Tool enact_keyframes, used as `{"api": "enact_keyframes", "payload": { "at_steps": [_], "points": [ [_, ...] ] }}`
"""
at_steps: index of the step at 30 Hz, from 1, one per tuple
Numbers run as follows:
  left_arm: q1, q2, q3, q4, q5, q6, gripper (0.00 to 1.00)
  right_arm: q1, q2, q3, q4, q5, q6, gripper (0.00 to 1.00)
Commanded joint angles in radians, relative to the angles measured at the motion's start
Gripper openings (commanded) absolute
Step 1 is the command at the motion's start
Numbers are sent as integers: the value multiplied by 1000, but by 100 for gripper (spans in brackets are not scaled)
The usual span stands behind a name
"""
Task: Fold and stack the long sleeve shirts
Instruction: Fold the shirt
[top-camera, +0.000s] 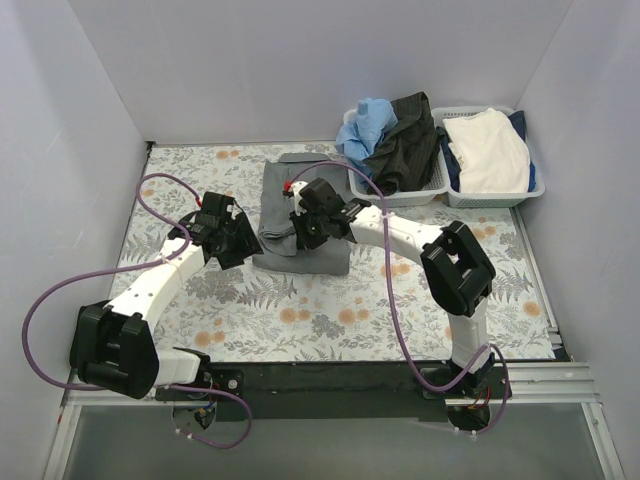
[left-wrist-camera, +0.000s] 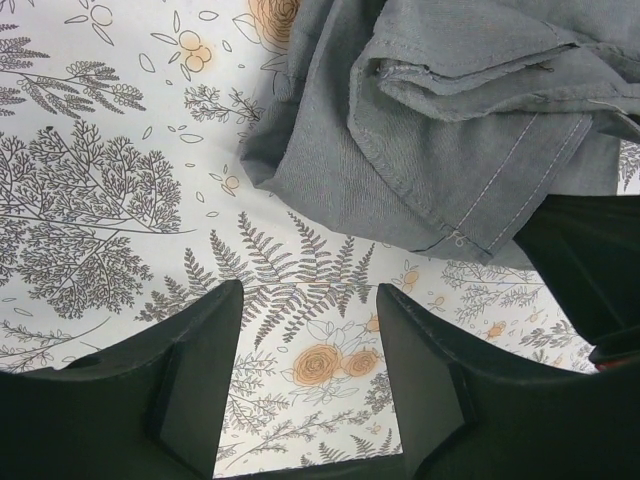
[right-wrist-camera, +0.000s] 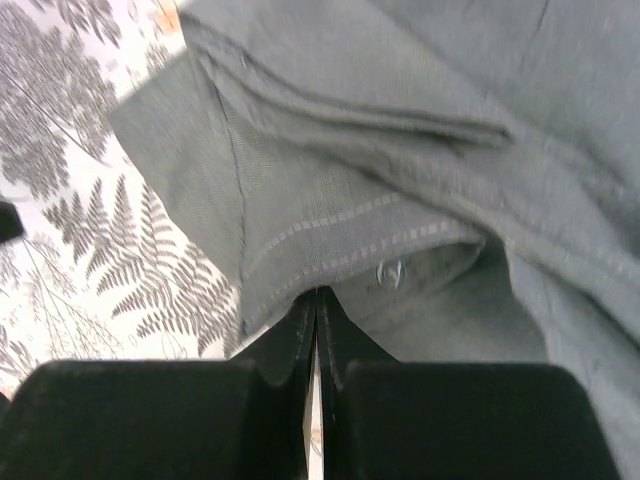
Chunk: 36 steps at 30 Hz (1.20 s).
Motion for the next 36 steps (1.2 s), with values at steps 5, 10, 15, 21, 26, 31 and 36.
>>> {"api": "enact_keyframes", "payload": {
  "at_steps": [5,10,15,21,26,31,36],
  "points": [
    [1,-43,2,-12,-24,-5,56,-1,93,170,24,18,2,4],
    [1,-41,6,-15,-24,-10,58,-13,189,277,16,140,22,8],
    [1,-55,20,-31,-53,-8,60,-50,273,441,10,321,48,11],
    [1,-66,17,-32,-41,-8,61,-104,346,599,-16,453,65,16],
    [1,-54,8,-28,-38,-8,63,-127,275,558,-39,443,55,27],
    [1,-44,-17,-23,-38,-51,67,-127,139,347,-158,289,15,37],
    [1,-35,-46,-5,-38,-94,69,-120,-11,45,-164,211,4,36]
  ]
}}
